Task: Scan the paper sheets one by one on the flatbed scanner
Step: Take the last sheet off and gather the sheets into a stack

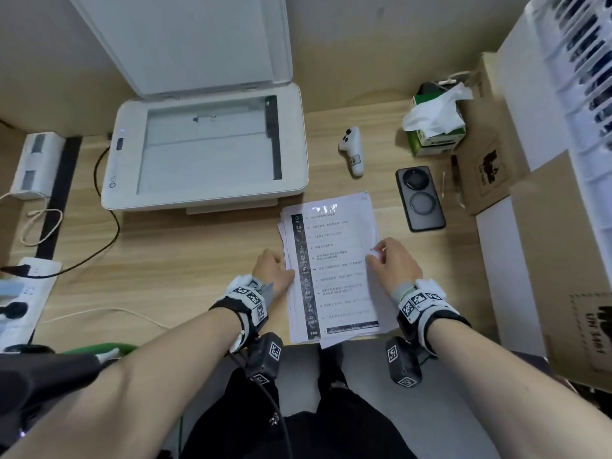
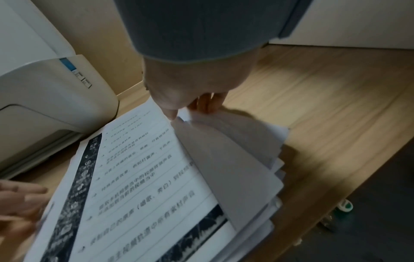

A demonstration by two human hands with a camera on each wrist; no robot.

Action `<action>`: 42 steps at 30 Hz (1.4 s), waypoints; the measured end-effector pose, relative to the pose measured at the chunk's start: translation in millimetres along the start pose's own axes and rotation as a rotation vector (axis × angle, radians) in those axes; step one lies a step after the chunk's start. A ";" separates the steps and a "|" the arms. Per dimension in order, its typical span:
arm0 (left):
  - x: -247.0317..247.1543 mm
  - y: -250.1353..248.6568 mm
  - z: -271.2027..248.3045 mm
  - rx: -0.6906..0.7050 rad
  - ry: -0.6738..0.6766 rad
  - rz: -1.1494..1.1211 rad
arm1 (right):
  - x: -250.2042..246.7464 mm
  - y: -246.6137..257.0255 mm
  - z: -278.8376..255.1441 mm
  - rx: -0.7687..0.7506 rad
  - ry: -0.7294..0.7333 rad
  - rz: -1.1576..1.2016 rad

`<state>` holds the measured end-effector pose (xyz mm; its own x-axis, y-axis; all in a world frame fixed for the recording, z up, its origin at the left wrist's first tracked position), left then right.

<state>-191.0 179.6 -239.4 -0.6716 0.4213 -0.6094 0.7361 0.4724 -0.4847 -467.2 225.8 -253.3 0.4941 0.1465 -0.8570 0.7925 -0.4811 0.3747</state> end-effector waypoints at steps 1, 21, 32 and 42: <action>-1.5 -1.0 -1.6 -0.006 -0.013 -0.015 | -1.0 0.0 -0.3 -0.009 -0.031 -0.014; -23.5 52.5 -9.1 -0.133 0.121 -0.345 | 47.8 55.7 -41.7 0.028 0.242 0.089; -149.5 79.5 -23.2 -0.060 0.161 -0.639 | 17.8 195.7 -67.0 -0.210 0.156 0.264; -308.3 52.6 -25.1 0.244 -0.059 -0.806 | -27.7 323.3 -62.9 -0.278 0.003 0.575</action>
<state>52.7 94.0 -61.3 -0.9987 -0.0174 -0.0470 0.0350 0.4277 -0.9032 -202.3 120.5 -86.2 0.8689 -0.0660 -0.4906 0.4632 -0.2413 0.8528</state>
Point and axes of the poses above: each hand's wrist, its own z-axis towards the middle knuckle, its own x-axis out of the palm, y = z × x, the point moved 4 cm from there along z, towards the middle knuckle, and after that the axes turned 6 degrees about -z, right-handed, at the moved point
